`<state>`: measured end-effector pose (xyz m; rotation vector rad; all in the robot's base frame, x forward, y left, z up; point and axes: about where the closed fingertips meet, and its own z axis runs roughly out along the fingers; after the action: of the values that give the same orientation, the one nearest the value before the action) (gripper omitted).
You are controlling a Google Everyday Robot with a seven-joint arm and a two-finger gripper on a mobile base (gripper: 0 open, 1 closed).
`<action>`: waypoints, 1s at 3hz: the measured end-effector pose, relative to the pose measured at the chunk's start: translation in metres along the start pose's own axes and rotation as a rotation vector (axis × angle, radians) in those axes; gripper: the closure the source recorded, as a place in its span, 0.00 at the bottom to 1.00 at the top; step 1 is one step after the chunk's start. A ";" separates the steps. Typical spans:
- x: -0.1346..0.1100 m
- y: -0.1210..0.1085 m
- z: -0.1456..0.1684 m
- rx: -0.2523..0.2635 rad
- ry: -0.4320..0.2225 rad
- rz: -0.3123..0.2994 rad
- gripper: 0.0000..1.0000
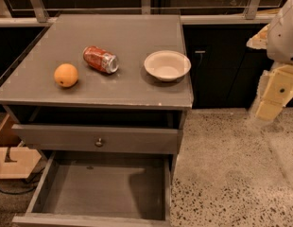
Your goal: Place orange into middle drawer
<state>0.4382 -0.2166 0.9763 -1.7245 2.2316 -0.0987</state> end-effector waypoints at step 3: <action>-0.057 0.042 -0.014 0.059 -0.017 -0.109 0.00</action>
Offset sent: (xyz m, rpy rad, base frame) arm -0.0272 0.0480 0.0062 -0.0627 -0.0501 0.0693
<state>0.4080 -0.1531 0.9912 -1.8085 2.1006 -0.1725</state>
